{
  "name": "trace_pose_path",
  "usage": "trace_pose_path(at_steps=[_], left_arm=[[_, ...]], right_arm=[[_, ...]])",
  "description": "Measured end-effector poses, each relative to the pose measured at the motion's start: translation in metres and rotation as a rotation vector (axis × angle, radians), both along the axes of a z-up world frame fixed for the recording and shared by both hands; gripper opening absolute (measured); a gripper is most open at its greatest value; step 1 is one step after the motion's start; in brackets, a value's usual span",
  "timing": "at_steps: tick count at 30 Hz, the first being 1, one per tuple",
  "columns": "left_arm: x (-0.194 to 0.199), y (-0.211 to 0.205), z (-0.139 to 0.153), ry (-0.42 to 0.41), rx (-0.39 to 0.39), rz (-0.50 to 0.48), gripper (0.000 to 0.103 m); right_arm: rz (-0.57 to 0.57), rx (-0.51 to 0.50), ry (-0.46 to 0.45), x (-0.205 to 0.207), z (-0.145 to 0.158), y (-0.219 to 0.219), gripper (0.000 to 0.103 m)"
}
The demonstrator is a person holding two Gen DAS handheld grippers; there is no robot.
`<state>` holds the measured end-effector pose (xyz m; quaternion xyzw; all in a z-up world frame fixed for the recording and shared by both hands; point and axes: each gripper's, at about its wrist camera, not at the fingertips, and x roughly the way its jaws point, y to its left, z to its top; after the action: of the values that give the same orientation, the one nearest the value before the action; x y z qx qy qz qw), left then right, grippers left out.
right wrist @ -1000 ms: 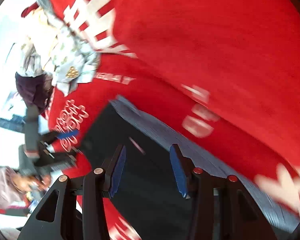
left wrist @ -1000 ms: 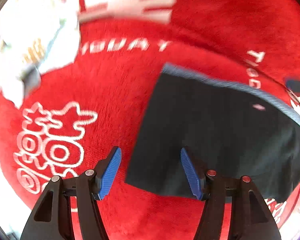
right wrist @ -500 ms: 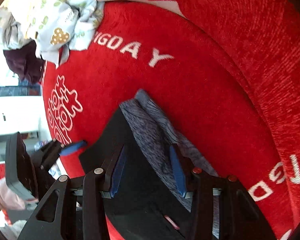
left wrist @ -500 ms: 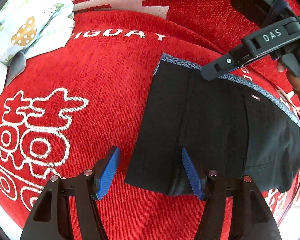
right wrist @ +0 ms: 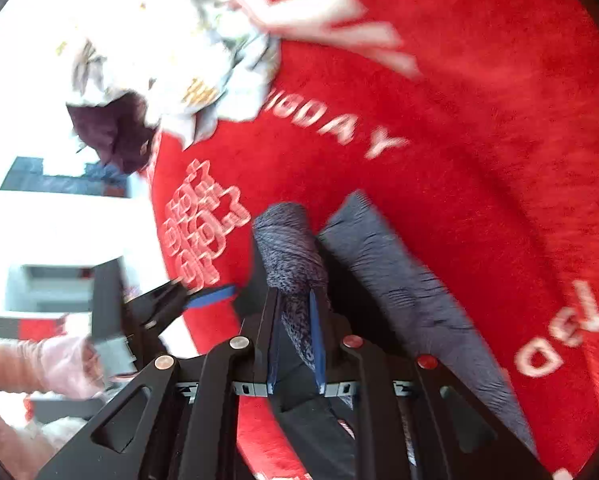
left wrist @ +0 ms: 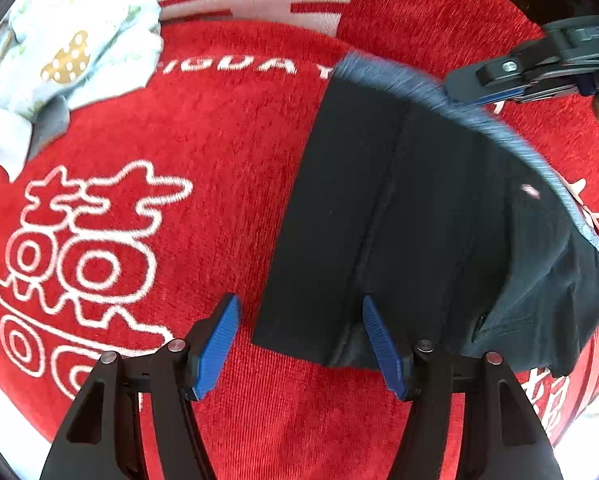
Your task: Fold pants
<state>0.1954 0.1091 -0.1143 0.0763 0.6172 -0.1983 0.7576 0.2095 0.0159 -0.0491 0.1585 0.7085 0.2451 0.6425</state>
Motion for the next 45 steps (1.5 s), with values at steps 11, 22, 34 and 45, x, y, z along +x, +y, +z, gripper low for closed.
trace_pose_path(at_steps=[11,22,34,45], left_arm=[[0.003,-0.056,0.016,-0.038,-0.040,-0.097,0.065],[-0.003,-0.063,0.039,-0.037,0.033,-0.099,0.076],[-0.049,-0.108,0.018,0.005,0.082,-0.140,0.082],[-0.053,-0.119,0.034,-0.064,0.164,-0.147,0.092]], right_arm=[[-0.105,-0.153,0.015,-0.023,-0.018,-0.019,0.027],[-0.609,-0.279,-0.110,-0.112,0.027,-0.125,0.051],[-1.151,0.021,0.112,-0.383,0.013,-0.168,0.049],[-1.201,0.056,-0.012,-0.387,0.016,-0.171,0.008]])
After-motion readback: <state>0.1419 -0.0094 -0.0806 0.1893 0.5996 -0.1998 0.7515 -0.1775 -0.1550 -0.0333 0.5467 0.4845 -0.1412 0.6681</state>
